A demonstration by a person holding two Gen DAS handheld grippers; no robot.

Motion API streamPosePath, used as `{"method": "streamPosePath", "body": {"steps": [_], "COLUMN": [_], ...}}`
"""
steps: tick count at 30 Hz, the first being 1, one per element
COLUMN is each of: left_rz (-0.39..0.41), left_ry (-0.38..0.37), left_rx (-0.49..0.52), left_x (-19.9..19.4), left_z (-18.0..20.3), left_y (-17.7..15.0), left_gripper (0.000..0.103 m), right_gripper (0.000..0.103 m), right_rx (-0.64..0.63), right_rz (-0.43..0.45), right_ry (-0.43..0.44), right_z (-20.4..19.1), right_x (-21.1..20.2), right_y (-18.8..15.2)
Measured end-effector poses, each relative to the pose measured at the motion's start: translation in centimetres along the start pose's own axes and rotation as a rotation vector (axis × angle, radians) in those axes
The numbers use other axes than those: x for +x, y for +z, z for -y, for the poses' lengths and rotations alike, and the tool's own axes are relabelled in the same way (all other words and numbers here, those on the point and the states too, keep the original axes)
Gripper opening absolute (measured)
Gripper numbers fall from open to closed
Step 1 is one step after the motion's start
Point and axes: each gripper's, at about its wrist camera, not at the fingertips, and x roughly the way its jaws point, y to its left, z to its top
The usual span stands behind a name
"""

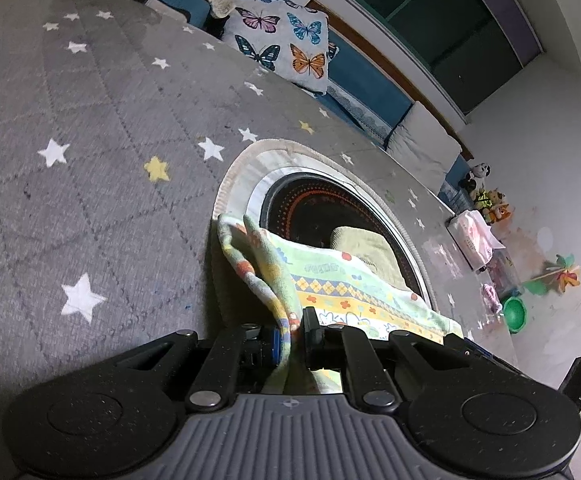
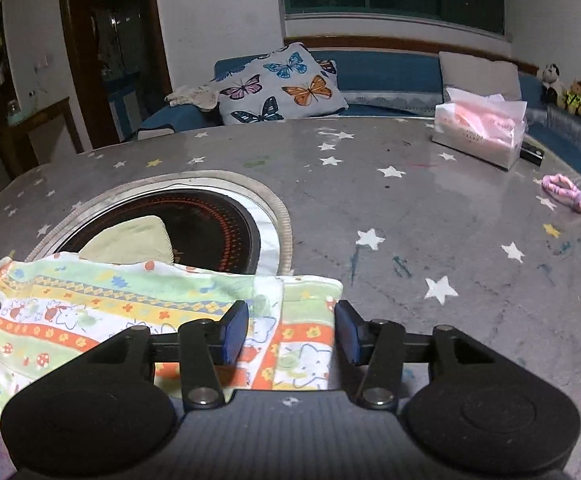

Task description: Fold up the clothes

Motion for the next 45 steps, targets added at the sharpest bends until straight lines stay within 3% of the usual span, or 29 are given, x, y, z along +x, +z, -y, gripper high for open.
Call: {"method": "streamPosePath", "body": {"steps": [1,4,7,13,23,33,38,40,41,42,45], "left_rz": [0.001,0.005,0.015,0.042,0.023,-0.043,-0.070,-0.067,-0.063,-0.052,-0.023], "left_ry": [0.002,0.008,0.009,-0.029,-0.106,-0.154,-0.068,-0.017,0.007,0.024,0.013], "left_rx": [0.004,0.015,0.039,0.141,0.302,0.402,0.453,0.459,0.462,0.465,0.488], "left_x": [0.0,-0.1,-0.5,-0.8,4.6,12.6,16.1,16.6,16.8,16.7,16.2], "left_z": [0.1,0.5,1.4,5.8,15.9,23.7,24.5,23.9,23.5,23.3,23.5], "left_y": [0.0,0.0,0.3,1.7,3.5,4.0,3.2,3.2,3.2,3.3,3.7], "left_gripper": [0.011,0.011,0.011,0.010,0.009,0.009,0.015,0.024,0.036,0.040,0.038], "right_gripper": [0.048,0.018,0.010,0.008,0.008,0.008,0.013,0.016,0.016,0.016,0.016], "right_rx": [-0.004,-0.025,-0.009,0.037,0.071,0.113,0.158,0.162,0.157,0.156,0.155], "right_rz": [0.001,-0.002,0.009,0.072,0.157,0.137,0.065,0.033,0.026,0.026,0.039], "right_ry": [0.003,0.028,0.045,0.068,-0.087,-0.256,-0.296,-0.329,-0.336,-0.330,-0.277], "right_z": [-0.2,-1.0,-1.0,0.6,7.5,16.2,19.1,19.7,19.8,19.8,19.1], "right_x": [0.0,0.0,-0.6,-3.6,-8.1,-6.6,-3.6,-2.5,-2.1,-2.1,-2.2], "right_y": [-0.1,-0.2,0.0,1.4,5.0,6.9,6.4,5.9,5.6,5.4,5.7]}}
